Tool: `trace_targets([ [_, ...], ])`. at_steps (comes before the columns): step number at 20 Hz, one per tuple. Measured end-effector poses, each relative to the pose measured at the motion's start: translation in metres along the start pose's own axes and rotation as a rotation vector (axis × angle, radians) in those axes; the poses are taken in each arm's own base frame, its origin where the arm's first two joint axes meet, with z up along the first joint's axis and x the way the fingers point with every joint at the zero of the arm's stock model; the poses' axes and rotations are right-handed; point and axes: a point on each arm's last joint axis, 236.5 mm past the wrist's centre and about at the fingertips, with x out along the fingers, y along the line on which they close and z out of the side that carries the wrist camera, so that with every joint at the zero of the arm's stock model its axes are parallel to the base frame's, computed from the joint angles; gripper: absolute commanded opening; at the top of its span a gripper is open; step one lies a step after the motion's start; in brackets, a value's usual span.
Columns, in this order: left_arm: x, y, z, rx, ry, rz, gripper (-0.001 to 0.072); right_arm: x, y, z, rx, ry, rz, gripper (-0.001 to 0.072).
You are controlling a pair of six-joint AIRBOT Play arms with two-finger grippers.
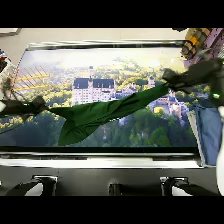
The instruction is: Fold the clothes and pants, and hang the long-sleeved shirts on hangers.
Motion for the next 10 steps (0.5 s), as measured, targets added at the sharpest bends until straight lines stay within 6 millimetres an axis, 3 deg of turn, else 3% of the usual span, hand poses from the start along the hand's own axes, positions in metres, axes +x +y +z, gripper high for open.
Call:
trace_targets([
  [1,0.017,0.006,-0.007,-0.008,0.029,0.014,0.0014,0.025,-0.003,-0.005,0.018,0.045,-0.005,0.004],
  [3,0.044,0.016,-0.019,-0.023,0.08,0.039,0.0014,0.059,-0.01,-0.017,0.044,0.12,-0.016,0.0159],
  [5,0.059,0.023,-0.026,-0.032,0.106,0.054,0.0014,0.074,-0.013,-0.026,0.046,0.164,-0.019,0.0413],
  [6,0.064,0.026,-0.03,-0.027,0.12,0.06,0.0014,0.075,-0.013,-0.029,0.03,0.18,-0.017,0.0493],
  [10,0.073,0.03,-0.034,-0.004,0.136,0.068,0.0014,0.05,-0.011,-0.041,-0.117,0.224,-0.005,0.0489],
])
